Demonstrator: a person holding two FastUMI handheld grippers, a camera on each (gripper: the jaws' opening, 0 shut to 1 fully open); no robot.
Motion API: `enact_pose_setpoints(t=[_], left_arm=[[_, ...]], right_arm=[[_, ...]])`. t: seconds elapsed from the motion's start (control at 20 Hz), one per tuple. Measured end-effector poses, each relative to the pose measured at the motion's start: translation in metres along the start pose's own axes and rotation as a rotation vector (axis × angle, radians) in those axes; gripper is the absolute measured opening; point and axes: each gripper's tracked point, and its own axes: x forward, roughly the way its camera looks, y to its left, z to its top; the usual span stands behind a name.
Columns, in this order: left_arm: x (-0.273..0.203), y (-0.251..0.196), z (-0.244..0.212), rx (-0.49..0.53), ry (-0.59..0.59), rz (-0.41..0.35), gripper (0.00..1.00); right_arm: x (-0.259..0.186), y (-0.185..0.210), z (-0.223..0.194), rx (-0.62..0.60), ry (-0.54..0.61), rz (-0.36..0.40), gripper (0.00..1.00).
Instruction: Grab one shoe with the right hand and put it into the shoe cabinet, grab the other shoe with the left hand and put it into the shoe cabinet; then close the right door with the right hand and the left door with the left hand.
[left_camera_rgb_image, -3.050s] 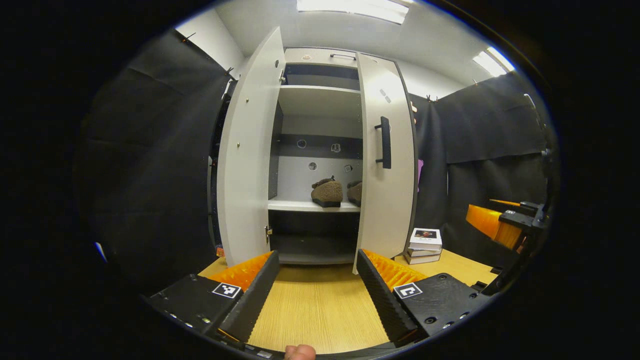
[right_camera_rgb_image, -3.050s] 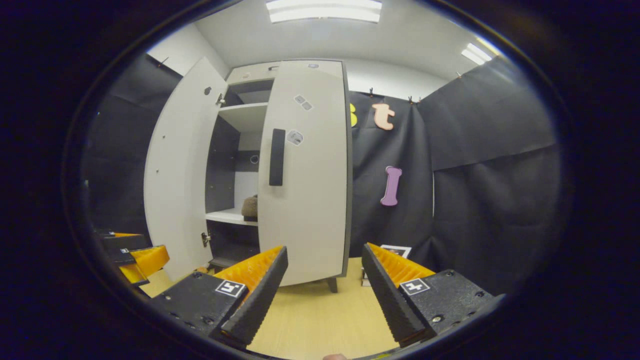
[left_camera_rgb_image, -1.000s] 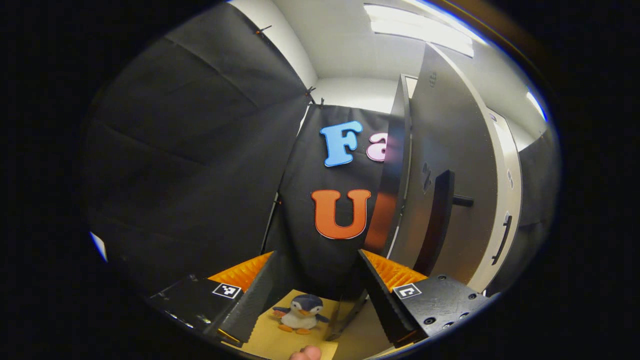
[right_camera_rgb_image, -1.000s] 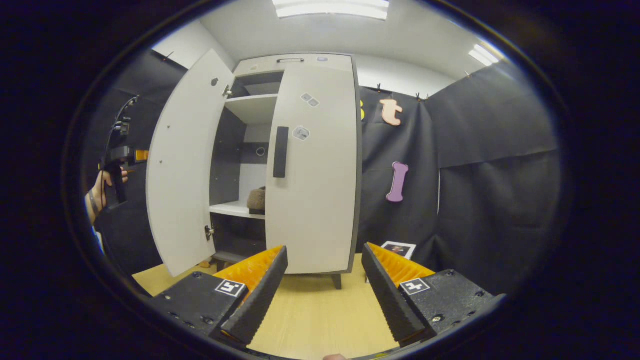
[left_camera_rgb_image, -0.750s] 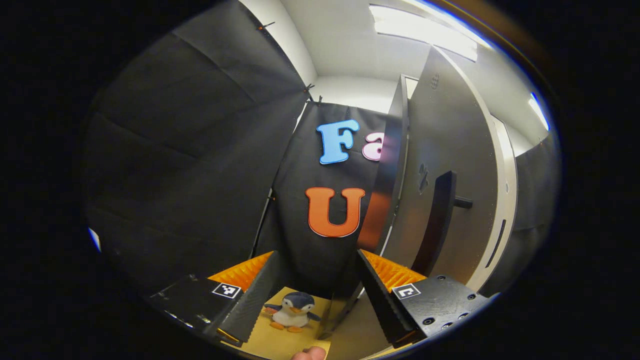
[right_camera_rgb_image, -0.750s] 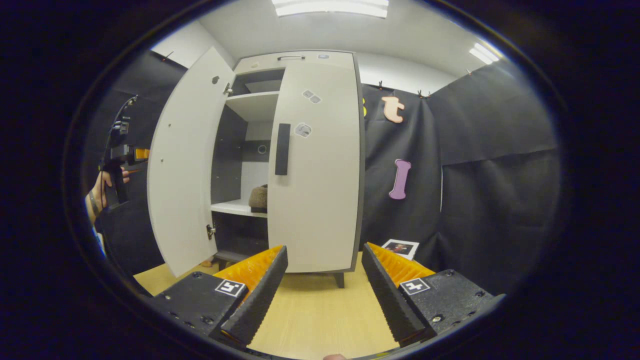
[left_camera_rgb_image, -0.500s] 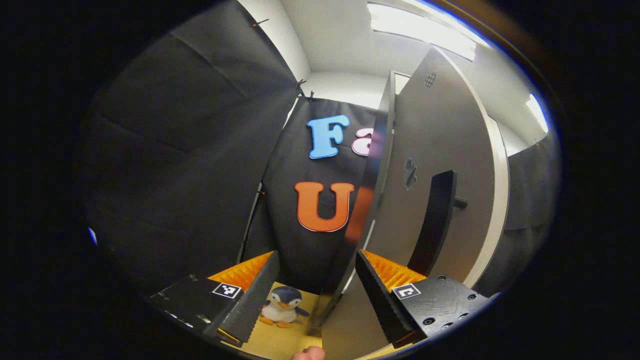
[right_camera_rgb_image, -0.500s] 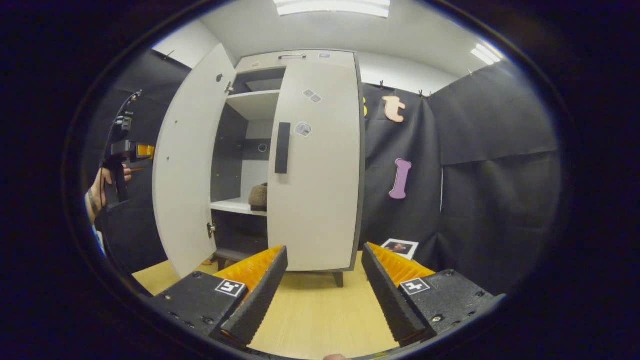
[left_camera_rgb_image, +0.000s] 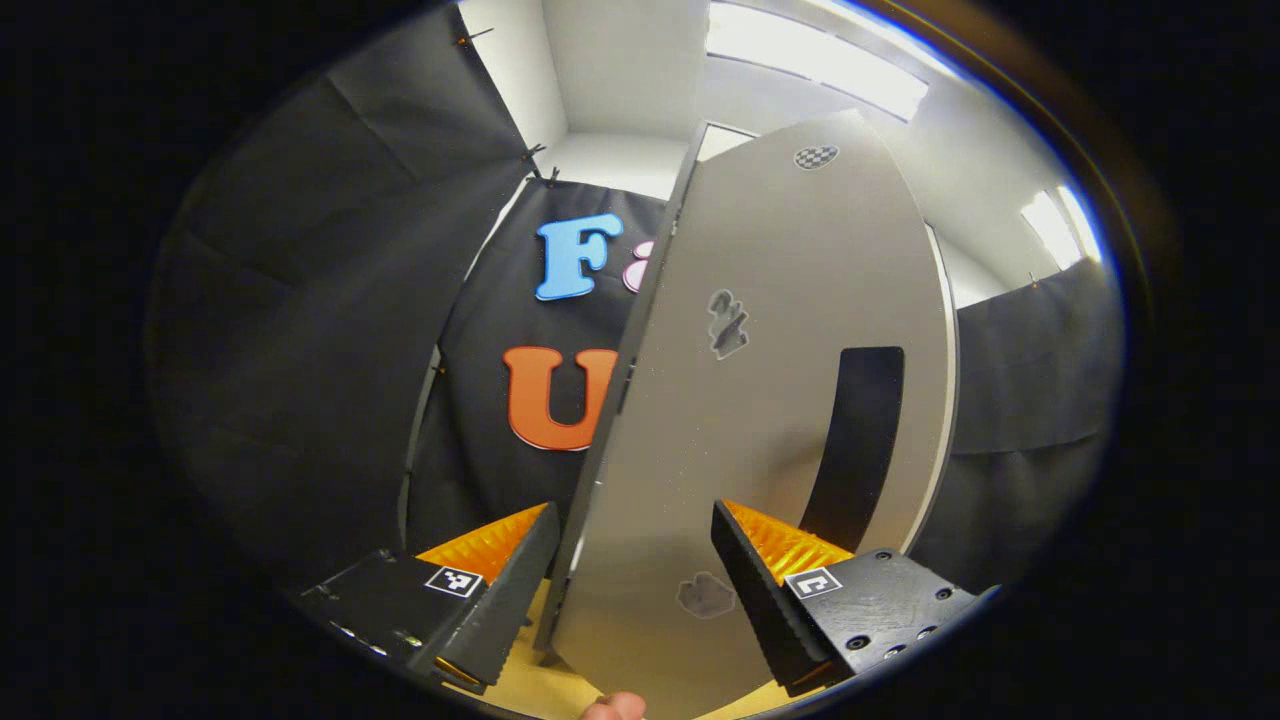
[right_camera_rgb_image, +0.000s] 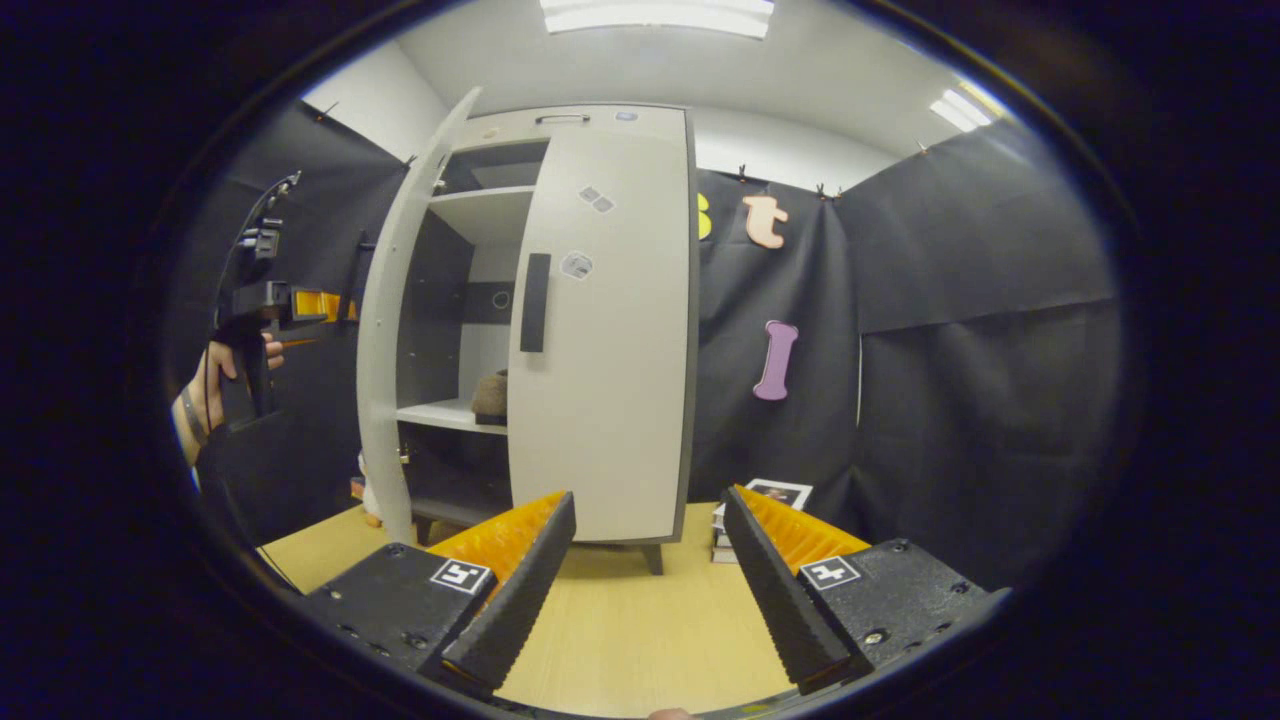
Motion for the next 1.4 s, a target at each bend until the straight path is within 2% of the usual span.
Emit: enact_pose_setpoints(t=[0.05,0.15,0.2,0.25,0.35,0.4,0.5,0.6,0.65,0.7,0.75,0.8,0.85,0.9,0.95,1.0,1.05,1.1,1.2,1.25,1.3,1.4], left_arm=[[0.005,-0.007,-0.002,0.002,0.004,-0.003,0.94],[0.012,-0.007,-0.001,0.027,-0.019,0.022,0.99],[0.014,-0.006,-0.001,0.039,-0.021,0.032,0.95],[0.013,-0.006,-0.001,0.043,-0.019,0.036,0.99],[0.011,-0.007,0.003,0.042,-0.014,0.032,0.99],[0.008,-0.006,0.006,0.043,-0.01,0.029,0.95],[0.0,-0.007,0.01,0.042,-0.007,0.023,0.95],[-0.022,-0.013,0.009,0.053,-0.007,0.019,0.95],[-0.034,-0.02,0.005,0.062,-0.002,0.016,0.99],[-0.046,-0.027,0.0,0.07,0.003,0.014,0.95],[-0.057,-0.032,-0.004,0.077,0.009,0.011,0.95],[-0.068,-0.038,-0.009,0.086,0.015,0.005,0.95],[-0.078,-0.044,-0.016,0.098,0.021,-0.001,0.99],[-0.09,-0.051,-0.023,0.114,0.026,-0.006,0.99],[-0.099,-0.057,-0.032,0.122,0.03,-0.011,0.99],[-0.107,-0.067,-0.039,0.13,0.034,-0.025,0.95],[-0.115,-0.074,-0.047,0.14,0.035,-0.033,0.95],[-0.123,-0.079,-0.056,0.153,0.036,-0.042,0.95],[-0.137,-0.088,-0.075,0.172,0.045,-0.056,0.95],[-0.143,-0.093,-0.084,0.18,0.051,-0.062,0.99],[-0.15,-0.095,-0.091,0.186,0.059,-0.059,0.95],[-0.163,-0.1,-0.108,0.186,0.09,-0.056,0.95]], right_arm=[[-0.001,-0.002,-0.001,0.001,0.003,-0.006,0.98],[-0.003,-0.007,0.0,-0.002,0.003,-0.02,0.97],[-0.004,-0.01,0.0,-0.001,0.003,-0.027,0.98],[-0.005,-0.012,0.002,0.004,-0.002,-0.032,0.98],[-0.006,-0.016,0.005,0.014,-0.011,-0.041,0.97],[-0.007,-0.017,0.005,0.018,-0.013,-0.046,0.94],[-0.005,-0.018,0.002,0.025,-0.009,-0.047,0.97],[-0.005,-0.016,0.0,0.029,-0.001,-0.04,0.97],[-0.004,-0.015,0.0,0.03,0.001,-0.037,0.94],[-0.003,-0.013,-0.002,0.031,0.003,-0.034,0.97],[-0.004,-0.012,-0.003,0.033,0.007,-0.03,0.95],[-0.004,-0.009,-0.005,0.038,0.006,-0.025,0.98],[-0.005,-0.007,-0.007,0.045,0.007,-0.022,0.98],[-0.005,-0.006,-0.011,0.05,0.015,-0.016,0.94],[-0.005,-0.003,-0.015,0.052,0.027,-0.008,0.98],[-0.007,-0.001,-0.017,0.053,0.038,0.001,0.98],[-0.008,0.001,-0.017,0.052,0.044,0.011,0.94],[-0.009,0.002,-0.019,0.048,0.049,0.016,0.98],[-0.012,0.001,-0.021,0.038,0.057,0.014,0.97],[-0.013,0.001,-0.022,0.037,0.06,0.011,0.97],[-0.014,0.002,-0.025,0.039,0.066,0.012,0.97],[-0.015,0.003,-0.028,0.046,0.082,0.011,0.94]])
